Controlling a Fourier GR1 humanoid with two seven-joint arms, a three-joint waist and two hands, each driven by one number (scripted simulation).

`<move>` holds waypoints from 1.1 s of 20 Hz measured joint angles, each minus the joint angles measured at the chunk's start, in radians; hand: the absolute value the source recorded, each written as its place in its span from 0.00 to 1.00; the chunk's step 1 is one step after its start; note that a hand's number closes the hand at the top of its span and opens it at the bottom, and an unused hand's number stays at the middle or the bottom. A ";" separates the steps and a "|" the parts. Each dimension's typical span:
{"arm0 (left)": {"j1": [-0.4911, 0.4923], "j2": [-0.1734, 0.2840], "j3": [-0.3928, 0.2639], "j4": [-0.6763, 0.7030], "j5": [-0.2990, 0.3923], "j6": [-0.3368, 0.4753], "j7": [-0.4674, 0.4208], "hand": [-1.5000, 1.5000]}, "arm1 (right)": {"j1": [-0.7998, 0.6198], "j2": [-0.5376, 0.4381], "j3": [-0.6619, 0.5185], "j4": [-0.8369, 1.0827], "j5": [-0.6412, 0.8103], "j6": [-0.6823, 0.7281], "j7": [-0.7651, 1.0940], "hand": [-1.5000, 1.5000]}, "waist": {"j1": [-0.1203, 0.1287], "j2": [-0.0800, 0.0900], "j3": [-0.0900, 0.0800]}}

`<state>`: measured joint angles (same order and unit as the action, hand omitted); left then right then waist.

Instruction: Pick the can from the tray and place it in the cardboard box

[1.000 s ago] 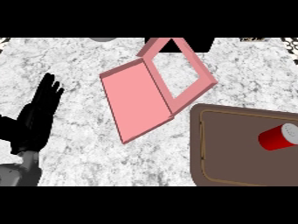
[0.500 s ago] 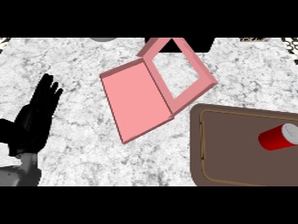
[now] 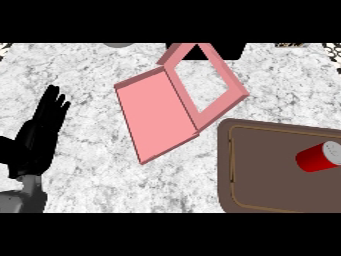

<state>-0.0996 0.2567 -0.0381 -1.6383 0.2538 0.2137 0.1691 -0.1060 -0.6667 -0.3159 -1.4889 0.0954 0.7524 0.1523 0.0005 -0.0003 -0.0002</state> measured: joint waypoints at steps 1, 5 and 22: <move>-0.002 0.003 0.009 -0.012 -0.001 -0.005 0.013 0.50 | -0.003 0.008 0.002 0.000 0.008 0.002 0.002 0.00 | 0.000 0.000 0.000; -0.009 -0.018 0.019 -0.018 -0.020 -0.011 0.033 0.50 | -0.005 0.043 0.012 -0.010 0.060 -0.011 0.000 0.00 | 0.000 0.000 0.000; -0.013 -0.067 0.077 -0.016 -0.073 -0.069 0.050 0.50 | -0.024 0.135 0.046 0.039 0.232 -0.037 -0.058 0.00 | 0.000 0.000 0.000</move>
<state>-0.1124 0.1896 0.0389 -1.6543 0.1805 0.1446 0.2189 -0.1302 -0.5313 -0.2694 -1.4496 0.3278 0.7154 0.0941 0.0000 -0.0003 0.0000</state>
